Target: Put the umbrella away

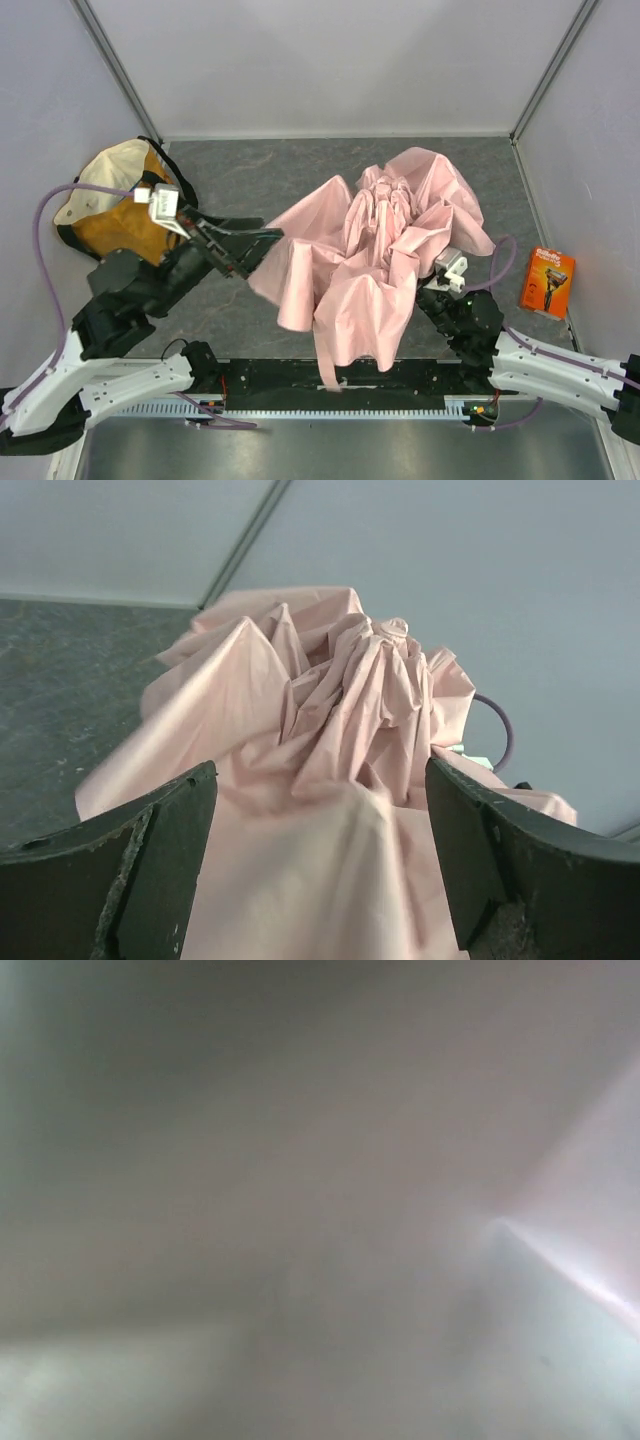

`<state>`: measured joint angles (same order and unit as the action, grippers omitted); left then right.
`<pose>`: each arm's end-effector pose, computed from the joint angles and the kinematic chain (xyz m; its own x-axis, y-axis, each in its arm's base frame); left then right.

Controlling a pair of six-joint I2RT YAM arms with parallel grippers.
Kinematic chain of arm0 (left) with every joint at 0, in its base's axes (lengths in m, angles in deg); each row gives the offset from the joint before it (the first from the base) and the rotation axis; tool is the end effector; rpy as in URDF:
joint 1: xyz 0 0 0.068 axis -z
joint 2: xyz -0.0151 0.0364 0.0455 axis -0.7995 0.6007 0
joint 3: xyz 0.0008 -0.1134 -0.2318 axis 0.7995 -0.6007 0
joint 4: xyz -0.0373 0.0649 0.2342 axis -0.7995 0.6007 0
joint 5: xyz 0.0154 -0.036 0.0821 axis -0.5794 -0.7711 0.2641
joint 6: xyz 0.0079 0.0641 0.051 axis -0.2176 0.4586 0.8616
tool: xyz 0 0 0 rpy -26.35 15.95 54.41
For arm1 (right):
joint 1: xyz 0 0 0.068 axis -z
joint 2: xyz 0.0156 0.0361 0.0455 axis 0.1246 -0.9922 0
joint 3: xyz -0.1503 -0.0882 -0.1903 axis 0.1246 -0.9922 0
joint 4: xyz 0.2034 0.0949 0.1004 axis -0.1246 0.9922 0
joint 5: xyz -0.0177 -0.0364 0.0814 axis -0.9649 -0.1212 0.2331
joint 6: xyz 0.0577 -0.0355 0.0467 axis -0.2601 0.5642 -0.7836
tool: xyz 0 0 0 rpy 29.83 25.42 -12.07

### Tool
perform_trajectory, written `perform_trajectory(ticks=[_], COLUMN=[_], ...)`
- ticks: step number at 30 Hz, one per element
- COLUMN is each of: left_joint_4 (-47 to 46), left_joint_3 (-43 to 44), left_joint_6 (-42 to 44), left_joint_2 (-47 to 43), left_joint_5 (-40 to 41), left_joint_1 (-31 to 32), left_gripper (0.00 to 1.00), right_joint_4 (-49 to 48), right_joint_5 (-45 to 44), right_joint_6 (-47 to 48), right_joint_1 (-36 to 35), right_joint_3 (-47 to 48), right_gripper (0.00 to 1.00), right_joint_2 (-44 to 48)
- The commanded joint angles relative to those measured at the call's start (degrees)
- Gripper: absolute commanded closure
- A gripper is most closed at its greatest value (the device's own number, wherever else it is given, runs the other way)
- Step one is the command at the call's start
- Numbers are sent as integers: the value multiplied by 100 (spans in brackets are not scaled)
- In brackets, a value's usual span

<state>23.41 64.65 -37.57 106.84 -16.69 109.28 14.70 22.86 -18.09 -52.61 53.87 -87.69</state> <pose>0.0917 -0.1145 0.4435 -0.3553 -0.5133 -0.7812 0.6355 0.4803 -0.6046 0.1068 0.1503 0.2978 0.2818 0.3632 -0.8880 -0.7206 0.6912 0.0540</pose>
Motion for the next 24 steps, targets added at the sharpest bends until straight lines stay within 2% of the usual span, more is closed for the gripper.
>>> perform_trajectory(ticks=[1,4,7,8,10,11,14,18,24], left_joint_4=[1076,1183,842,693,481,411,252,366,182], left_joint_3=[59,-63,-160,-161,-47,58,287,411,692], left_joint_6=[46,-25,177,282,423,458,564,538,547], left_joint_2=[-461,-891,-937,-841,-385,-192,354,671,1277], left_joint_5=[772,861,152,-355,-1402,-1885,-2828,-2550,-2164], left_joint_1=[-22,-22,-22,-31,-22,-22,-22,-13,-22], left_gripper=[10,9,10,15,35,40,40,38,48], right_joint_4=[-162,-136,-75,-66,30,83,102,110,198], right_joint_5=[-465,-448,-465,-526,-606,-623,-624,-589,-220], right_joint_6=[258,232,196,188,170,179,196,205,117], right_joint_1=[18,18,18,18,18,18,18,18,18], right_joint_3=[230,292,345,362,433,476,521,564,600], right_gripper=[100,100,100,100,100,100,100,100,100], right_joint_2=[14,-65,-135,-188,-267,-311,-381,-390,-399])
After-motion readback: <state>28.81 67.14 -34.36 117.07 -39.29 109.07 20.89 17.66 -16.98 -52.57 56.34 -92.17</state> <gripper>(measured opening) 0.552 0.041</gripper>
